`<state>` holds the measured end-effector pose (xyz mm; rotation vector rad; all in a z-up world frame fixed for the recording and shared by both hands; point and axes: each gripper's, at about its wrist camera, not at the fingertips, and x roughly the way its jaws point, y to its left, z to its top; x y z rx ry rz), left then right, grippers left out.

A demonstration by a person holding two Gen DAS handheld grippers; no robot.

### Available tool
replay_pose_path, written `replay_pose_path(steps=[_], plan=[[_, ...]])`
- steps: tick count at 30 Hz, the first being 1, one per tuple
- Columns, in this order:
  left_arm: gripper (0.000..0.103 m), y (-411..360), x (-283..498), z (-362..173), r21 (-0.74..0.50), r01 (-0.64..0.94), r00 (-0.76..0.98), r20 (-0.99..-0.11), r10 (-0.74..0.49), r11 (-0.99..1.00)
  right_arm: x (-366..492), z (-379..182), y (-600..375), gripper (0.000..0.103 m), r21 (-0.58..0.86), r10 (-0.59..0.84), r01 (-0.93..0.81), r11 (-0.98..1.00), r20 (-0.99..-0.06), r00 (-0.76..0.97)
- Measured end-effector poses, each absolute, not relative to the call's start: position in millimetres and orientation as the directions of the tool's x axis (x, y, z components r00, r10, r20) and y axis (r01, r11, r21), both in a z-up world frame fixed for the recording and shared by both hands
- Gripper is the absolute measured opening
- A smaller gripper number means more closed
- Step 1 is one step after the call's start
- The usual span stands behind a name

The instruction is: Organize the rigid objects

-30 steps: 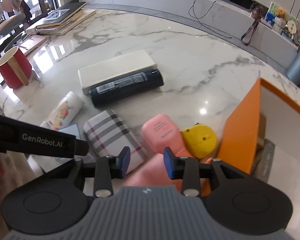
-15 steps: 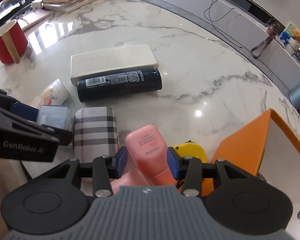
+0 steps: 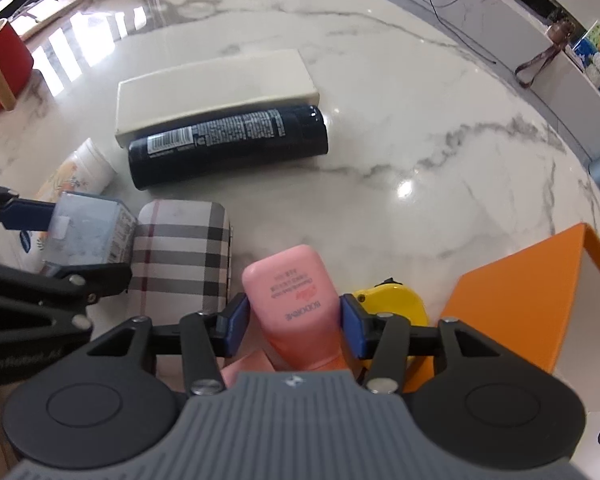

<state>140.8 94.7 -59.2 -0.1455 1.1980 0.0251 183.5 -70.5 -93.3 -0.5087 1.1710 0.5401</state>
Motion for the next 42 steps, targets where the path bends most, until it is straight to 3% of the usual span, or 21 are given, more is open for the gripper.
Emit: replay_pose_path(steps=[11, 25, 42], plan=[[0.066, 102.5, 135.6, -60.5, -0.14, -0.12, 0.381, -0.921, -0.085, 0.983, 169.4, -85.1, -73.0, 0.047, -0.134, 0.142, -0.612, 0.78, -0.913, 0.382], [0.062, 111.6, 127.2, -41.9, -0.194, -0.134, 0.471, -0.875, -0.11, 0.972, 159.1, -46.6, -88.8, 0.047, -0.041, 0.261, -0.535, 0.844, -0.839, 0.477], [0.062, 104.1, 119.0, 22.6, -0.288, -0.095, 0.62, -0.766, -0.17, 0.953, 141.0, 20.9, -113.3, 0.047, 0.035, 0.356, -0.483, 0.875, -0.724, 0.591]])
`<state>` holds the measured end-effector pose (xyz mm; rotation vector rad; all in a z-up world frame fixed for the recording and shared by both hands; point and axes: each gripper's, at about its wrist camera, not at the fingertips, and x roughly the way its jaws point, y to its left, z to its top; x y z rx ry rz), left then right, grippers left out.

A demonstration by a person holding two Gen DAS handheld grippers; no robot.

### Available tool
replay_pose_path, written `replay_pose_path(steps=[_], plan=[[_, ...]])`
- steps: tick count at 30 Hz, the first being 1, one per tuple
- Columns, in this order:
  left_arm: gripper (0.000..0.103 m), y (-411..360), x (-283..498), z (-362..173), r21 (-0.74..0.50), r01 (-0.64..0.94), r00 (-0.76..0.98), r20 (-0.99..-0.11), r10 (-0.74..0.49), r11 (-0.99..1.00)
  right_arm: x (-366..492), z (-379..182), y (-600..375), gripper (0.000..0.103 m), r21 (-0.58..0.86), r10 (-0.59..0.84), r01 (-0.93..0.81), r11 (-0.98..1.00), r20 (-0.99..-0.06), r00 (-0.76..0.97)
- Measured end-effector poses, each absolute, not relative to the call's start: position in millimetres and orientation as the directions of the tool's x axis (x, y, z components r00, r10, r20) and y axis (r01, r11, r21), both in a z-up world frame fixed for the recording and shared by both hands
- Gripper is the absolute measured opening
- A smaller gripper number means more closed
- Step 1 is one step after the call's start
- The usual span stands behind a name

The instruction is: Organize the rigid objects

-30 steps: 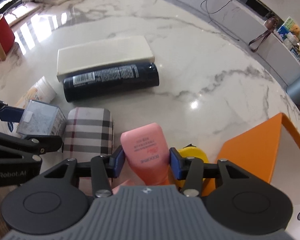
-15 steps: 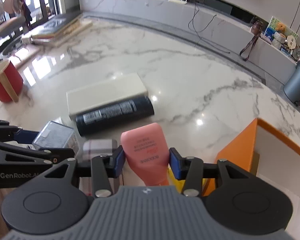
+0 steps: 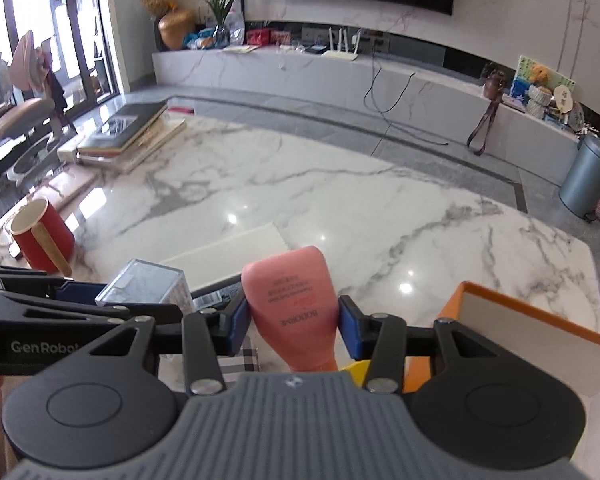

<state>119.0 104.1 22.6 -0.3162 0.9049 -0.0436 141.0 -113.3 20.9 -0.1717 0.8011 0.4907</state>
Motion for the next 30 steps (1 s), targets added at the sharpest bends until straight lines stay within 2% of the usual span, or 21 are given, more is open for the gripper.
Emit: replay_pose_path(steps=[14, 30], plan=[[0.06, 35.8, 131.6, 67.9, -0.312, 0.074, 0.657, -0.699, -0.282, 0.947, 133.6, 62.7, -190.6, 0.047, 0.024, 0.278, -0.349, 0.937, -0.657, 0.7], [0.059, -55.1, 155.2, 57.0, -0.334, 0.269, 0.539, -0.725, -0.429, 0.903, 128.6, 49.6, -288.0, 0.047, 0.044, 0.172, -0.198, 0.979, -0.698, 0.695]])
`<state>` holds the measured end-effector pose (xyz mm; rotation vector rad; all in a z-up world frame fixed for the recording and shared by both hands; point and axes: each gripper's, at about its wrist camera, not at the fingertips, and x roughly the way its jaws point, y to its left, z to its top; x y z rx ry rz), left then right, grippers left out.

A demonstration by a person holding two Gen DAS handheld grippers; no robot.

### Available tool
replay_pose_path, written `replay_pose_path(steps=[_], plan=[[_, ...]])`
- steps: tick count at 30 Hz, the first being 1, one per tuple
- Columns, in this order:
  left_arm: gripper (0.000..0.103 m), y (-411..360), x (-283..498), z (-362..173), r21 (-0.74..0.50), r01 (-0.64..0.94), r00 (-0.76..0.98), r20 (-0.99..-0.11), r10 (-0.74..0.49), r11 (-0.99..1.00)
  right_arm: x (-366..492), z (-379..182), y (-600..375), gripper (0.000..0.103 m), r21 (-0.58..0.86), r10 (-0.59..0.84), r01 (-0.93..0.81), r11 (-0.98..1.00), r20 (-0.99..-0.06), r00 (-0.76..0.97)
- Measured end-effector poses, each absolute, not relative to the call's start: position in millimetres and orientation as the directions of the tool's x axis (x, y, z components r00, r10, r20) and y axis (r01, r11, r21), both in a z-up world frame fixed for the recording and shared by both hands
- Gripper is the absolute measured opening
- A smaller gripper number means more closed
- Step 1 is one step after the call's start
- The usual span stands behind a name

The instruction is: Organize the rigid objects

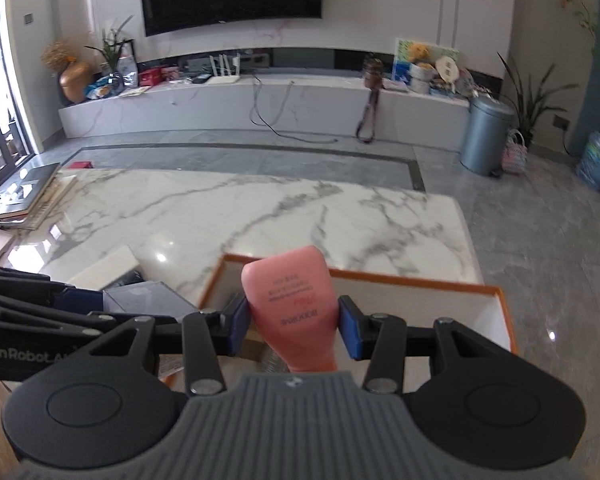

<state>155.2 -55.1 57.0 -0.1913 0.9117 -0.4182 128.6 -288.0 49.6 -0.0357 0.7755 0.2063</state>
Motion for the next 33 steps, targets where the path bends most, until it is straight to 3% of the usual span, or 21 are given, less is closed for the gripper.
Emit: replay_pose_path(steps=[11, 26, 33], plan=[[0.059, -103.9, 156.3, 33.7, -0.207, 0.434, 0.435, -0.804, -0.405, 0.877, 135.2, 8.0, -318.5, 0.047, 0.107, 0.169, -0.137, 0.985, -0.767, 0.619], [0.059, -159.8, 137.9, 9.3, 0.194, 0.72, 0.424, -0.883, -0.202, 0.666, 147.2, -34.5, -317.3, 0.047, 0.185, 0.224, -0.126, 0.975, -0.828, 0.514], [0.058, -172.6, 137.6, -9.5, 0.267, 0.758, 0.432, -0.889, -0.151, 0.596, 154.9, -44.6, -314.5, 0.047, 0.198, 0.23, -0.118, 0.973, -0.848, 0.478]])
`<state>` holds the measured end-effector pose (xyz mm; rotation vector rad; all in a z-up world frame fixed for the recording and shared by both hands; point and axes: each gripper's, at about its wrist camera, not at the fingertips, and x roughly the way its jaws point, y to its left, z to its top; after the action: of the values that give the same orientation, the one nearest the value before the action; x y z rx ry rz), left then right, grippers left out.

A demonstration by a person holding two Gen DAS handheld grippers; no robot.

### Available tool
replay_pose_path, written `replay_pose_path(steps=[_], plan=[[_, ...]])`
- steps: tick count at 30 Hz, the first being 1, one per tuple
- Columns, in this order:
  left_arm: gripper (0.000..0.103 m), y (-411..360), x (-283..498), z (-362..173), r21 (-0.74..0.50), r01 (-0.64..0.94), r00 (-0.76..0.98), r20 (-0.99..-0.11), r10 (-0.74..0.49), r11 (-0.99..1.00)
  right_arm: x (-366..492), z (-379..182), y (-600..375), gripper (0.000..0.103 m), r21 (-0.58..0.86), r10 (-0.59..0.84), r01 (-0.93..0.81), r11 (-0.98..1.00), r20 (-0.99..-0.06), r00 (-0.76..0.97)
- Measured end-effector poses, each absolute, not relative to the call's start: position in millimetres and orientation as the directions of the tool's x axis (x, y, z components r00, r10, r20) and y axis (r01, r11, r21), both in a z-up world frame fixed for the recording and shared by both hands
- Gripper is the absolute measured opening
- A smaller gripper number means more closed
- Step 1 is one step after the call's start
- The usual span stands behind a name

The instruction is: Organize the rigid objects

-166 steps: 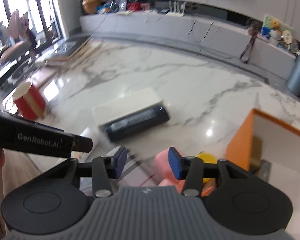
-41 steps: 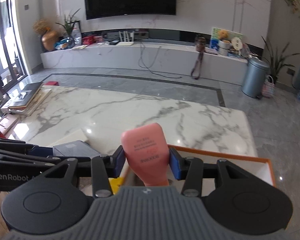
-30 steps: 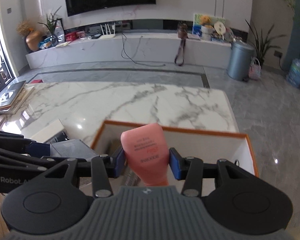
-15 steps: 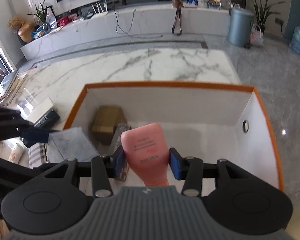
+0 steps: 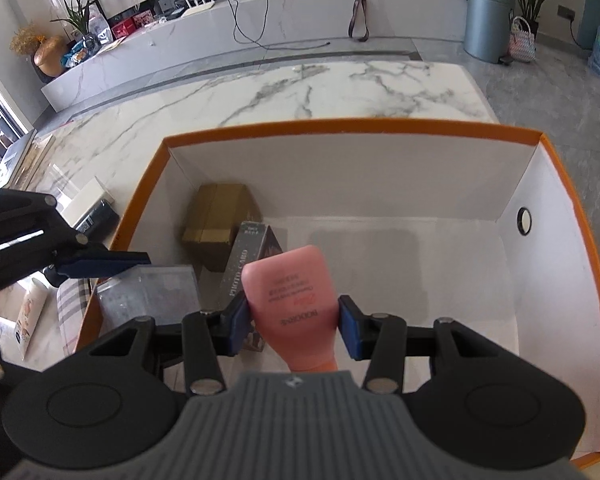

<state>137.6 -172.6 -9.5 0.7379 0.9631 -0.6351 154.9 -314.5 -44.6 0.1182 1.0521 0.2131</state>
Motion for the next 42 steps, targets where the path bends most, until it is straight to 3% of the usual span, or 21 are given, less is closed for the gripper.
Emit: replay_pose_path(steps=[16, 29, 32, 42], plan=[[0.058, -174.1, 149.1, -22.3, 0.264, 0.813, 0.392, -0.907, -0.153, 0.52, 176.2, -62.1, -304.0, 0.047, 0.22, 0.237, -0.088, 0.972, -0.886, 0.399], [0.074, -168.7, 147.6, -33.2, 0.324, 0.85, 0.405, -0.906, -0.123, 0.415, 178.6, -63.3, -303.4, 0.047, 0.235, 0.246, -0.078, 0.969, -0.88, 0.406], [0.069, -167.5, 148.3, -33.1, 0.326, 0.849, 0.407, -0.905, -0.122, 0.415, 178.2, -63.5, -303.7, 0.047, 0.236, 0.248, -0.081, 0.968, -0.88, 0.406], [0.066, -172.7, 146.9, -41.6, 0.372, 0.862, 0.423, -0.902, -0.084, 0.345, 181.1, -64.3, -302.7, 0.047, 0.238, 0.251, -0.083, 0.968, -0.881, 0.401]])
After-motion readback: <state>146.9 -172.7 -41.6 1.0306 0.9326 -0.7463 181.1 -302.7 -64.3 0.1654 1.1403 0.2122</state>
